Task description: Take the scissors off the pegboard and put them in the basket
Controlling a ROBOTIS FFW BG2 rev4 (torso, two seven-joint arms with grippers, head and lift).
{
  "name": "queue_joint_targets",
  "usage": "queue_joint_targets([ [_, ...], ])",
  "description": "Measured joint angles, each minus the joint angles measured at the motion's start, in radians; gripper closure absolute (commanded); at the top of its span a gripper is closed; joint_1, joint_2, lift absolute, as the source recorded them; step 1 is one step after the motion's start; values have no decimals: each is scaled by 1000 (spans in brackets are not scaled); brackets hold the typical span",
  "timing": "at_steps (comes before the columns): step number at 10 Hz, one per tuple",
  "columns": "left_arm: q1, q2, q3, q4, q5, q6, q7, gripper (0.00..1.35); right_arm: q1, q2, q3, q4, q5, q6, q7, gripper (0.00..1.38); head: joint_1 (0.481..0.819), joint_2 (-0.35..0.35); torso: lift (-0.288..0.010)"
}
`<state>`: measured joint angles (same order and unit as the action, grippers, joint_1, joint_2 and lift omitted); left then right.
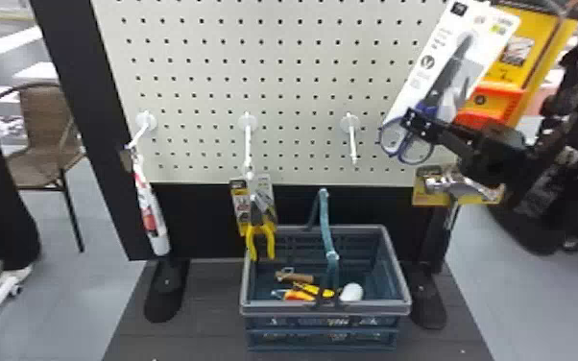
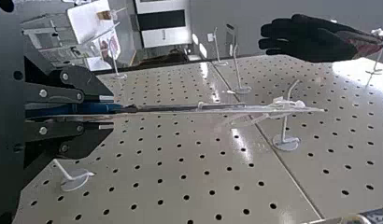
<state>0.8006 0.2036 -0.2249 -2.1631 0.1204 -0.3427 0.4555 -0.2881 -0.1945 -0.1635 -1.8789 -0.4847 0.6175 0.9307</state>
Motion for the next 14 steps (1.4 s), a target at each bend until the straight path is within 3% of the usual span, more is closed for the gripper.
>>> queue_joint_targets([
  [6,1,-3,-2,0,2,-4,0,102,147,81,-92,-16,-18,-65,-63,1269,549,0,-100],
  [9,-1,-3,-4,0,1,-4,0,102,235,98,-96,-40,-67,-88,-112,1271,549,0,-100],
  [14,-3,-2,-4,0,-1,-1,0,102,301,107,-93,-38,-68,-89,-107,1269,549,0,-100],
])
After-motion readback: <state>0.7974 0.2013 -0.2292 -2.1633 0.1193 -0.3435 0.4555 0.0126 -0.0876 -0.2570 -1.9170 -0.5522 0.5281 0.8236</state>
